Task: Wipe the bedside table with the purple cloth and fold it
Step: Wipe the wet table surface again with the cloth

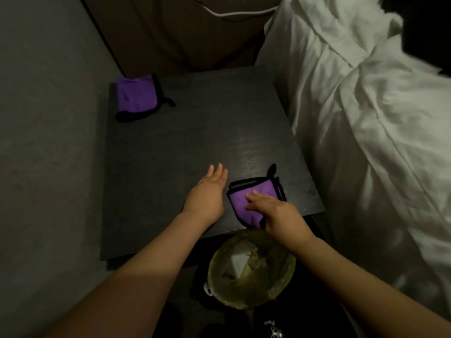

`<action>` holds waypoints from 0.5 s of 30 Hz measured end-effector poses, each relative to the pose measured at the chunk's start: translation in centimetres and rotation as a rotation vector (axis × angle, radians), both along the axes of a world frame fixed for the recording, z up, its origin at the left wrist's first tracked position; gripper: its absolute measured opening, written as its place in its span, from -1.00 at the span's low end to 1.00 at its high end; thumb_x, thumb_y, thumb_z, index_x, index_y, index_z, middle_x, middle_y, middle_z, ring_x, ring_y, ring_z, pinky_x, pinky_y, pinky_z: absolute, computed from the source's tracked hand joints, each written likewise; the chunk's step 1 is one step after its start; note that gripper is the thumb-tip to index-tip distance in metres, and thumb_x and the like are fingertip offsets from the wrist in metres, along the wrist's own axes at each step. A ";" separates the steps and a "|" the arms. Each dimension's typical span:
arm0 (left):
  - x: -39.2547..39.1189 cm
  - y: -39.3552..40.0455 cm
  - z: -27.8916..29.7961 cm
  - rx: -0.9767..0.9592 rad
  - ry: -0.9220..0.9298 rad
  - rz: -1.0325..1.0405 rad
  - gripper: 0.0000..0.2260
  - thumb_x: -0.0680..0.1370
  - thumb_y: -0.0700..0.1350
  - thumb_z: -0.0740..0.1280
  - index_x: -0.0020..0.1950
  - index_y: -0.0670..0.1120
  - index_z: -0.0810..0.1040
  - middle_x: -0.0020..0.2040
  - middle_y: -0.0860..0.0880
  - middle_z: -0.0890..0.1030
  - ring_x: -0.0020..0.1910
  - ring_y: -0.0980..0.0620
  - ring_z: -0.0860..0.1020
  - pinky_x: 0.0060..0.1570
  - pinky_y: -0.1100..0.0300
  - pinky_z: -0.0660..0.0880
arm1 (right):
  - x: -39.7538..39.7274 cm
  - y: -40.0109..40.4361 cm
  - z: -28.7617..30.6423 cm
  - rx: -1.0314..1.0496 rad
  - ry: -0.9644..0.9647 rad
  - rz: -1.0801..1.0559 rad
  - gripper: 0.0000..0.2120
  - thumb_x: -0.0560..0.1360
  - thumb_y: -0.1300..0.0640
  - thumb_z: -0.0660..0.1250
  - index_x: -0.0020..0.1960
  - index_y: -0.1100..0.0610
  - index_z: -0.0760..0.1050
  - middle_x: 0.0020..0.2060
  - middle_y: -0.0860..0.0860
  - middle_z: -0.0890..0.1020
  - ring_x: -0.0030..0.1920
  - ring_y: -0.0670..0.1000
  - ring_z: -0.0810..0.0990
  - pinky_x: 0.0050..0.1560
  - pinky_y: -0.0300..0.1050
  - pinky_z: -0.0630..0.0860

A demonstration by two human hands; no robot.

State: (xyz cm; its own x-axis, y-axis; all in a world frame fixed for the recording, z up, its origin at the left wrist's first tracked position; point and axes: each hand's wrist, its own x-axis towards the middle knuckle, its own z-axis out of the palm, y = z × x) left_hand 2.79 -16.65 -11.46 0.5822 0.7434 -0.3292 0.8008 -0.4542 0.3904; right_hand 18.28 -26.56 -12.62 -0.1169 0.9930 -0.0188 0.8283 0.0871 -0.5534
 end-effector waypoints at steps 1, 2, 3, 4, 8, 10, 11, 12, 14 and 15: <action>0.1 -0.1 0.0 -0.002 0.000 0.007 -0.34 0.46 -0.34 0.16 0.51 -0.12 -0.03 0.56 -0.06 -0.05 0.54 0.01 -0.09 0.47 0.19 0.03 | 0.1 -0.3 0.1 -0.034 0.005 0.027 -0.56 0.25 0.46 0.36 0.10 0.20 0.56 0.21 0.15 0.53 0.27 0.12 0.43 0.31 0.01 0.20; 0.2 -0.2 0.1 -0.004 0.002 0.013 -0.34 0.46 -0.35 0.16 0.51 -0.12 -0.03 0.55 -0.06 -0.05 0.54 0.00 -0.09 0.47 0.19 0.03 | 0.3 -0.5 0.4 -0.077 0.024 0.059 -0.54 0.31 0.38 0.34 0.19 0.18 0.50 0.29 0.12 0.44 0.34 0.05 0.32 0.36 -0.07 0.10; 0.3 -0.2 0.1 -0.004 0.004 0.015 -0.35 0.47 -0.34 0.16 0.51 -0.13 -0.03 0.55 -0.06 -0.05 0.54 0.00 -0.09 0.47 0.19 0.03 | 0.5 -0.7 0.7 -0.125 0.053 0.100 -0.51 0.35 0.29 0.33 0.28 0.15 0.42 0.36 0.06 0.34 0.39 -0.02 0.19 0.37 -0.15 0.01; 0.4 -0.2 0.1 -0.003 0.006 0.016 -0.35 0.47 -0.35 0.15 0.51 -0.13 -0.03 0.55 -0.06 -0.05 0.54 0.00 -0.09 0.47 0.19 0.03 | 0.7 -0.8 1.1 -0.179 0.075 0.147 -0.46 0.38 0.19 0.32 0.35 0.12 0.33 0.40 -0.02 0.22 0.40 -0.09 0.08 0.37 -0.23 -0.06; 0.4 -0.3 0.4 -0.003 0.006 0.014 -0.35 0.46 -0.36 0.14 0.50 -0.13 -0.02 0.55 -0.07 -0.05 0.54 0.00 -0.08 0.47 0.19 0.04 | 1.4 0.1 2.8 -0.309 0.051 0.180 -0.37 0.44 -0.02 0.35 0.43 0.04 0.17 0.42 -0.12 0.18 0.41 -0.16 0.04 0.35 -0.33 -0.08; 0.3 -0.4 0.5 -0.005 0.007 0.014 -0.35 0.46 -0.35 0.14 0.51 -0.13 -0.02 0.55 -0.06 -0.05 0.54 0.00 -0.08 0.47 0.20 0.04 | 1.1 0.7 3.0 -0.235 0.022 0.121 -0.43 0.47 -0.04 0.29 0.42 0.05 0.20 0.43 -0.03 0.25 0.42 -0.11 0.11 0.37 -0.29 -0.01; 0.4 -0.4 0.6 -0.005 0.006 0.017 -0.35 0.46 -0.34 0.15 0.51 -0.12 -0.03 0.55 -0.06 -0.05 0.54 0.01 -0.08 0.47 0.20 0.04 | 0.8 0.8 2.7 -0.205 0.004 0.104 -0.44 0.49 -0.03 0.28 0.42 0.07 0.19 0.43 0.00 0.25 0.43 -0.09 0.12 0.40 -0.25 0.00; 0.4 -0.4 0.6 -0.007 0.004 0.022 -0.35 0.47 -0.34 0.15 0.51 -0.12 -0.03 0.55 -0.06 -0.05 0.54 0.01 -0.09 0.47 0.20 0.03 | 0.4 0.9 2.3 -0.192 -0.022 0.097 -0.43 0.50 -0.02 0.26 0.43 0.09 0.17 0.44 0.02 0.22 0.44 -0.06 0.10 0.42 -0.23 -0.04; 0.5 -0.5 0.7 -0.012 0.002 0.030 -0.34 0.47 -0.34 0.16 0.51 -0.12 -0.04 0.55 -0.06 -0.06 0.54 0.01 -0.09 0.47 0.21 0.02 | -0.4 0.6 1.1 -0.191 -0.124 0.092 -0.40 0.51 -0.03 0.23 0.45 0.12 0.08 0.47 0.04 0.12 0.46 -0.01 0.01 0.39 -0.23 -0.14; 0.5 -0.5 0.8 -0.012 0.001 0.032 -0.34 0.47 -0.34 0.16 0.51 -0.12 -0.04 0.55 -0.06 -0.06 0.53 0.01 -0.10 0.46 0.22 0.02 | -0.8 0.4 0.4 -0.167 -0.197 0.087 -0.40 0.52 -0.05 0.19 0.46 0.13 0.07 0.47 0.06 0.10 0.47 0.02 0.01 0.38 -0.19 -0.13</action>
State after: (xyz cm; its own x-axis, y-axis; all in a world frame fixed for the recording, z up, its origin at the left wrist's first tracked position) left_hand 3.27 -17.17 -10.66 0.5582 0.7573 -0.3391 0.8151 -0.4239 0.3949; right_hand 17.50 -26.19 -12.23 -0.1799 0.9605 -0.2123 0.9148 0.0840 -0.3951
